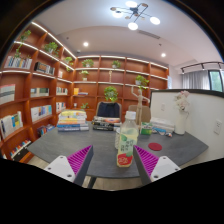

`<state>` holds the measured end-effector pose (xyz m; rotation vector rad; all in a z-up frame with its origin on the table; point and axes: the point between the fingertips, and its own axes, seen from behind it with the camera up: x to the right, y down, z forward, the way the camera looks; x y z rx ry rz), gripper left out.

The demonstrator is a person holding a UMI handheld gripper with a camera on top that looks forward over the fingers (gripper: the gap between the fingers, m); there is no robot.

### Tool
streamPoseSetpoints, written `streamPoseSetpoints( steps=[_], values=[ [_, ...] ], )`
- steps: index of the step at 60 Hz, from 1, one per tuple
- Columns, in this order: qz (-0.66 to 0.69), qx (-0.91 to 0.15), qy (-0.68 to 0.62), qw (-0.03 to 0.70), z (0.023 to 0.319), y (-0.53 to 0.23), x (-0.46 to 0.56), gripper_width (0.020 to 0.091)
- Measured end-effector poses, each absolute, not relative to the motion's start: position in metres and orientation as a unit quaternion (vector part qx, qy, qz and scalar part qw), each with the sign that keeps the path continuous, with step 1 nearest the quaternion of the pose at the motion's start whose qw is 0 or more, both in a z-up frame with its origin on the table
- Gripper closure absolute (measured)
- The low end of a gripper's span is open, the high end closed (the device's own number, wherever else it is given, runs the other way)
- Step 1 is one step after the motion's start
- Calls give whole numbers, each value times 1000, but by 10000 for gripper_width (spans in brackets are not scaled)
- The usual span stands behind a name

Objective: Pour water

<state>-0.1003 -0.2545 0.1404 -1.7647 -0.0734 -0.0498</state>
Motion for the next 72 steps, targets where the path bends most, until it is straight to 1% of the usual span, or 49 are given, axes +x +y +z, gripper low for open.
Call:
streamPoseSetpoints(
  steps=[7,8,9,14,20,26,32,35,38,42,43,44,45,47,50,51,54,56,57,68,72],
  values=[
    [-32,-783,-5,622,123,-245,-70,295],
    [-34,-783,-3,621,124,-248,-69,294],
    [-34,-782,-2,622,118,-241,-64,293],
    [-37,-781,-4,623,108,-223,-50,294],
    [-28,-781,-12,624,102,-199,-49,295],
    [-26,-782,-16,622,100,-175,-47,286],
    [-26,-780,-19,625,102,-155,-47,293],
    [-23,-779,-17,626,102,-146,-47,320],
    [-19,-779,-16,627,100,-137,-49,366],
    [-12,-778,-18,628,99,-130,-53,502],
    [-11,-776,-18,630,99,-128,-53,525],
    [-12,-774,-18,632,100,-127,-53,605],
    [-9,-773,-19,634,101,-126,-55,617],
    [-5,-772,-21,636,100,-125,-57,627],
    [5,-768,-16,640,101,-123,-59,663],
    [8,-767,-14,641,101,-122,-59,664],
    [13,-761,-9,649,102,-122,-58,711],
    [12,-760,-9,650,101,-122,-58,713],
    [12,-760,-9,650,102,-123,-58,731],
    [13,-762,-3,647,101,-126,-64,731],
    [33,-765,7,644,103,-126,-89,731]
  ],
)
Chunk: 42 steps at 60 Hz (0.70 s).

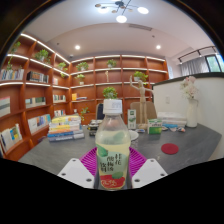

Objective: Pour water

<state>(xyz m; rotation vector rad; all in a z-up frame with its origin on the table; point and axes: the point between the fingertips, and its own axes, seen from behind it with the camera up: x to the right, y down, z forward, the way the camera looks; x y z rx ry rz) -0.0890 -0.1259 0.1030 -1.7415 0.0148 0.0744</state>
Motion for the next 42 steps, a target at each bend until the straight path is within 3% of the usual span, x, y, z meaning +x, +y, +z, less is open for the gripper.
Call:
streamPoseSetpoints(
  steps=[16,29,42],
  values=[
    [305,-729,170,588,140,-94,-202,732],
    [476,-626,367,496,177,-59,-193,733],
    [571,-525,471,420,185,-24,-174,732]
  ],
)
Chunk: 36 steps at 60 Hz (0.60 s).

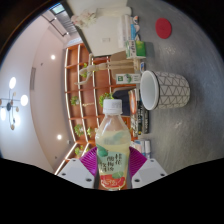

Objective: Pour water

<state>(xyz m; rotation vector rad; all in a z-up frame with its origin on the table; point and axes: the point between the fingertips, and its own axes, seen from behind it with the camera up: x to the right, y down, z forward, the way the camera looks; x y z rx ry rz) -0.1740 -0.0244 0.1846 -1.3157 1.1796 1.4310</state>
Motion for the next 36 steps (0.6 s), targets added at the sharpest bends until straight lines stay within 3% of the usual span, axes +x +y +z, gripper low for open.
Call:
streamPoseSetpoints(
  steps=[18,36],
  values=[
    [666,-386,549,326,180,-14,-153,733],
    [650,-425,528,345,183,-9,-163,734]
  ],
)
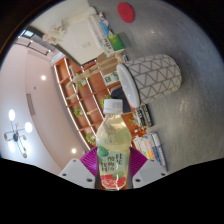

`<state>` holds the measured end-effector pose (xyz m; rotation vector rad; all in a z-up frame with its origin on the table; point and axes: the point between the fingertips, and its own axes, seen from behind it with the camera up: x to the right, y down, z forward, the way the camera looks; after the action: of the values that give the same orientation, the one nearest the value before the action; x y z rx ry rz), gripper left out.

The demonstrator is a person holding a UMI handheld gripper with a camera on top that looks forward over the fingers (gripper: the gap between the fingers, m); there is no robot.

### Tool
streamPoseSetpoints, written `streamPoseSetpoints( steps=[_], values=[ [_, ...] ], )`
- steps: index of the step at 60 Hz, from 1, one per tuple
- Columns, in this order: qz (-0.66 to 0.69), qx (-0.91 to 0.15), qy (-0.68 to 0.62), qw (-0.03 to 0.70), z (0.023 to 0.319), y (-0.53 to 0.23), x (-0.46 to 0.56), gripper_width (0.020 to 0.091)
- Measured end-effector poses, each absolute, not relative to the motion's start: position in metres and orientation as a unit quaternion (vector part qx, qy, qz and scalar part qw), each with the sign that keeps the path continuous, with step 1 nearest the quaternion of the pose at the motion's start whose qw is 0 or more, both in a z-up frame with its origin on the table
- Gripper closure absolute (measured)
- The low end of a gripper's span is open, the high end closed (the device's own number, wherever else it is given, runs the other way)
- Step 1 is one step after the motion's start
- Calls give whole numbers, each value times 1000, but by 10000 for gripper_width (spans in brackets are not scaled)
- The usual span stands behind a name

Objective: Pour water

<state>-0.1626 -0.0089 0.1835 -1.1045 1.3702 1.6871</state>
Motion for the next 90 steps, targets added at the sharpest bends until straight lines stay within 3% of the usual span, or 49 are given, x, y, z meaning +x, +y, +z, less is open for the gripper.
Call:
streamPoseSetpoints(
  steps=[7,15,27,38,48,67,80,90],
  values=[
    [587,-522,452,423,196,-7,-169,730],
    [421,-657,304,547,211,-6,-157,729],
    [240,-695,134,664,269,2,-122,717],
    [35,-714,61,696,277,6,-41,720],
    [-69,-741,61,665,244,9,34,719],
    [-125,-781,81,607,140,14,133,718],
    [-113,-790,88,596,95,11,158,702],
    [-92,-779,106,612,99,7,163,714]
  ],
)
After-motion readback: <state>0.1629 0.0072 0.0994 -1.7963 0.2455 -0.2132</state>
